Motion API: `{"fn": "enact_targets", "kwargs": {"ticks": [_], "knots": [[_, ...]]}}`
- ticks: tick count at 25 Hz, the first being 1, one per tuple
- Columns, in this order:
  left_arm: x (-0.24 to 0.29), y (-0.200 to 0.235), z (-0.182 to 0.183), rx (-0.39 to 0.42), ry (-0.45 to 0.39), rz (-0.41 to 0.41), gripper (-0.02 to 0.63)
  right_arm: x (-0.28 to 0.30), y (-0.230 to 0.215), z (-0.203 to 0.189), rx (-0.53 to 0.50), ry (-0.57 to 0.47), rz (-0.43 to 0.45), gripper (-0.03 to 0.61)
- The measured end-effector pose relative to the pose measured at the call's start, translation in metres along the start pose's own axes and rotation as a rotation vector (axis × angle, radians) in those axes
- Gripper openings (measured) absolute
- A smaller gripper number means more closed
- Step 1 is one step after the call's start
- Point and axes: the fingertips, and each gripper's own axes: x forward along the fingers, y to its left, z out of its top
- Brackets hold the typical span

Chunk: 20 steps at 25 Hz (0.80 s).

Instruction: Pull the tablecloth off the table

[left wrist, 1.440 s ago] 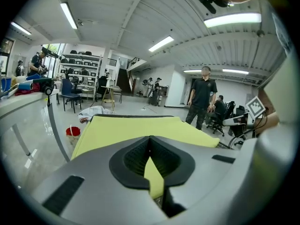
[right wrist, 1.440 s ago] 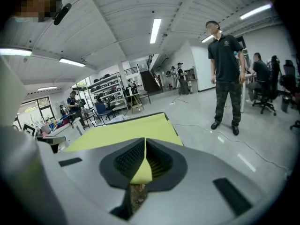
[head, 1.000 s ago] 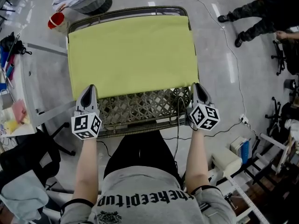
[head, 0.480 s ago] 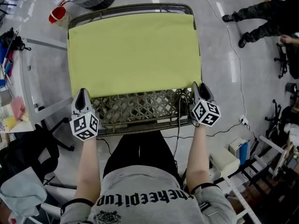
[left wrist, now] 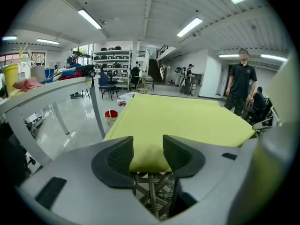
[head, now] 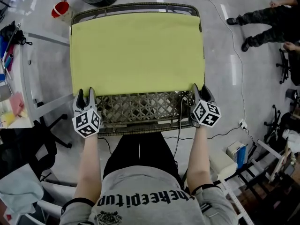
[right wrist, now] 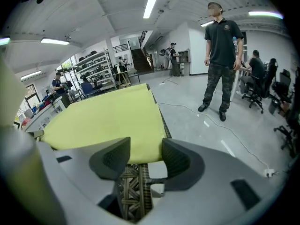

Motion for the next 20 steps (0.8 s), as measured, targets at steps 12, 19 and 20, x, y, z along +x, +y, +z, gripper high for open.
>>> {"fn": "enact_targets", "kwargs": {"ticks": [12,19,20], "knots": [[0.003,0.005,-0.015,0.004,0.062,0.053,0.212,0.003,0.0,-0.003,-0.015,0.044,-0.001,0.204],[0.009,0.004,-0.022,0.009,0.136,0.045,0.213,0.005,0.0,-0.002,0.011,0.037,-0.02,0.204],[0.009,0.005,-0.022,0.006,0.138,0.045,0.212,0.006,-0.001,-0.002,0.014,0.037,-0.025,0.202]]}}
